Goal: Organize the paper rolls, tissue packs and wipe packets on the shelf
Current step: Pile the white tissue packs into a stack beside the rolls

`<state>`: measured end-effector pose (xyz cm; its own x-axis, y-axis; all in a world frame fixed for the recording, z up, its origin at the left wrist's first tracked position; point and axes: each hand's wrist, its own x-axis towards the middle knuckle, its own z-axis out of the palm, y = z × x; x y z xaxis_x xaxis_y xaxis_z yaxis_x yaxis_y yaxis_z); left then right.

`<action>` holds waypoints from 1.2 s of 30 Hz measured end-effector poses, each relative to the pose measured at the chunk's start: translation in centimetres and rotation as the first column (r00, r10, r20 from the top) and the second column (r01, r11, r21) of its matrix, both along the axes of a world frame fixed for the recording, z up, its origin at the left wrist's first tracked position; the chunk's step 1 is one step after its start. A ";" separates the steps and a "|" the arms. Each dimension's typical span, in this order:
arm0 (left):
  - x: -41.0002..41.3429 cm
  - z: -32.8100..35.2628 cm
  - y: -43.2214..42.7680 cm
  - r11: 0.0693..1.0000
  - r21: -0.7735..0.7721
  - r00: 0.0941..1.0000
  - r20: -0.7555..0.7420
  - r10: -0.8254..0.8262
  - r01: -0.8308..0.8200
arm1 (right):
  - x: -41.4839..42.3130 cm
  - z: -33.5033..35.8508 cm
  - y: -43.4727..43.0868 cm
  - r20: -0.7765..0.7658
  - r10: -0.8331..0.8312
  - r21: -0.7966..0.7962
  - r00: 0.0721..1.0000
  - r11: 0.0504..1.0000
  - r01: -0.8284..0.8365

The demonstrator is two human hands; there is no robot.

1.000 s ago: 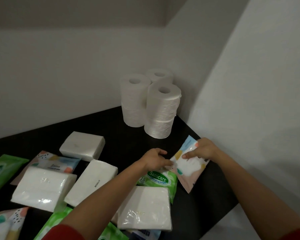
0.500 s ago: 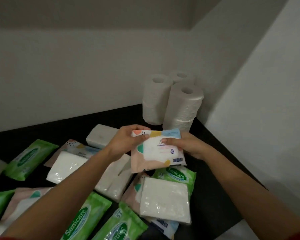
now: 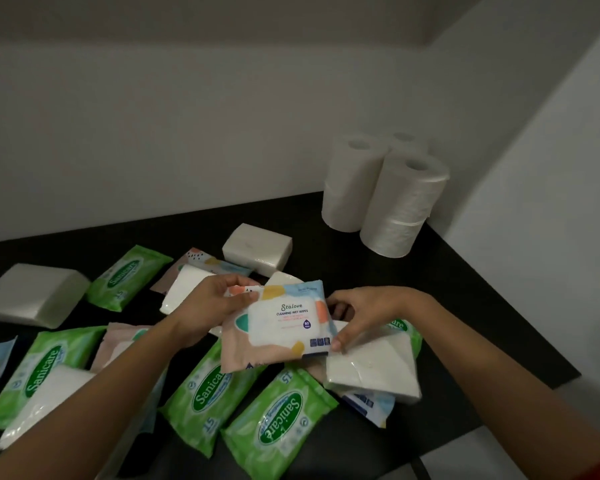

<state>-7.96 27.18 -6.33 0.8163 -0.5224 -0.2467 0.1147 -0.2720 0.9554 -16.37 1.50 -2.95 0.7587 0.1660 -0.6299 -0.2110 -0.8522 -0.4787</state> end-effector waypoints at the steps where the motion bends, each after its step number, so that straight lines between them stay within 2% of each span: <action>1: -0.1 -0.2 0.5 1.000 -0.006 1.000 0.004 0.023 -0.023 | -0.5 0.0 0.1 -0.015 0.003 -0.042 1.000 0.999 -0.004; 5: -0.5 -0.3 2.3 0.998 -0.055 0.997 -0.061 0.039 -0.043 | -2.5 -0.9 1.2 -0.038 0.099 -0.262 0.994 0.959 -0.105; 8: -1.0 -0.4 3.5 0.999 -0.048 0.999 -0.041 0.015 -0.017 | -3.5 -1.6 1.8 0.026 0.103 -0.328 0.994 0.941 -0.089; 13: -1.7 -1.6 5.6 1.000 0.013 1.000 0.007 0.018 -0.019 | -4.1 -1.5 3.2 0.102 0.037 -0.286 0.994 0.958 -0.006; 18: -2.3 -2.3 6.4 0.979 0.199 0.994 0.104 0.031 -0.051 | -3.8 -0.4 4.2 0.235 -0.066 -0.198 0.970 0.974 0.115; 21: -2.4 -2.8 6.6 0.966 0.243 0.990 0.125 0.064 -0.093 | -3.1 0.4 5.3 0.294 -0.080 -0.142 0.952 0.982 0.126; 26: -2.4 -2.8 6.9 0.953 0.288 0.989 0.137 0.056 -0.094 | -1.6 1.4 7.2 0.365 -0.032 -0.139 0.930 0.986 0.089; 30: -2.2 -2.4 6.9 0.911 0.382 0.956 0.289 0.043 -0.156 | -0.5 1.6 8.1 0.394 0.024 -0.180 0.919 0.982 0.052; 33: -2.1 -1.5 6.2 0.874 0.411 0.873 0.486 0.030 -0.258 | 0.2 1.8 8.4 0.404 0.046 -0.186 0.914 0.982 0.033; 35: -2.1 -0.8 5.2 0.881 0.360 0.829 0.555 0.063 -0.308 | 0.6 2.1 8.5 0.422 0.066 -0.188 0.904 0.982 0.016; 36: -2.1 -0.2 4.5 0.905 0.300 0.846 0.522 0.109 -0.302 | 0.8 2.2 8.6 0.436 0.076 -0.186 0.897 0.982 0.008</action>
<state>-10.07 31.70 -6.57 0.9567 -0.2819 0.0719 -0.2404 -0.6267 0.7412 -15.57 10.07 -0.79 0.9603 0.1132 -0.2551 0.0160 -0.9349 -0.3545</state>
